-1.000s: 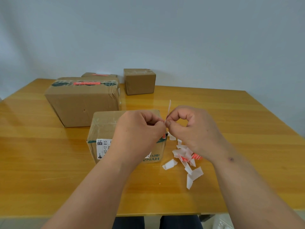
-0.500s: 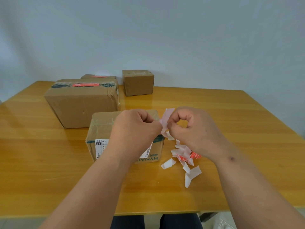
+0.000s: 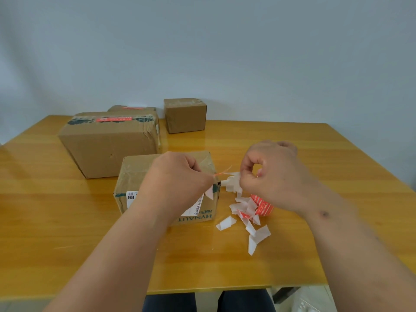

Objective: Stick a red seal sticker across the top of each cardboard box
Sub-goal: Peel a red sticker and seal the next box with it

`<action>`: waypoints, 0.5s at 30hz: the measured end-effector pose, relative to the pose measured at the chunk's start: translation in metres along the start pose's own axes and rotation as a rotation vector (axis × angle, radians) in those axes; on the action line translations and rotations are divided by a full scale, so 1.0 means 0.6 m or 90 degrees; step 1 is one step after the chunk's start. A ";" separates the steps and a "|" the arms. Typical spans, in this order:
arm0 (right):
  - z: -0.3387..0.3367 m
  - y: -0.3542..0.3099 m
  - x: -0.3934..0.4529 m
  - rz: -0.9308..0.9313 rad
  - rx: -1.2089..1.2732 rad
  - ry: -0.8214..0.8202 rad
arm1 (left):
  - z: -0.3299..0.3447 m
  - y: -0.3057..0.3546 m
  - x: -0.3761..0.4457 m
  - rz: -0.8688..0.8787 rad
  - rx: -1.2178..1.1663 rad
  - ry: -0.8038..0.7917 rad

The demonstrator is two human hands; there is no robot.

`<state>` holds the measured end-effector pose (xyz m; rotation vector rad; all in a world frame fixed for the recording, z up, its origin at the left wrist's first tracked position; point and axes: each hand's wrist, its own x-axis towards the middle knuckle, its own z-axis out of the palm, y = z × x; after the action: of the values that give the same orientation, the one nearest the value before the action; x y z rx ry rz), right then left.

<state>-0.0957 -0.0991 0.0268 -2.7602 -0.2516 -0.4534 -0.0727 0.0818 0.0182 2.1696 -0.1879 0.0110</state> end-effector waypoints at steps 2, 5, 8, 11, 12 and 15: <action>-0.006 0.010 -0.001 0.016 -0.006 0.015 | -0.005 -0.003 0.002 0.004 0.008 0.008; -0.011 0.027 -0.002 0.062 -0.052 -0.001 | -0.009 -0.005 0.003 0.016 0.035 0.030; -0.010 0.043 -0.004 0.131 -0.153 -0.053 | -0.011 -0.006 0.003 0.037 0.074 0.072; 0.003 0.042 -0.005 0.145 -0.211 -0.132 | -0.007 -0.001 -0.001 0.079 0.076 0.099; 0.008 0.038 -0.004 0.142 -0.209 -0.140 | -0.003 0.000 -0.002 0.102 0.084 0.112; 0.021 0.026 0.000 0.128 -0.147 -0.114 | 0.006 -0.006 -0.003 0.202 0.132 0.182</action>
<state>-0.0888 -0.1091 0.0109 -3.0156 0.0419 -0.1932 -0.0741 0.0807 0.0131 2.2904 -0.3771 0.5391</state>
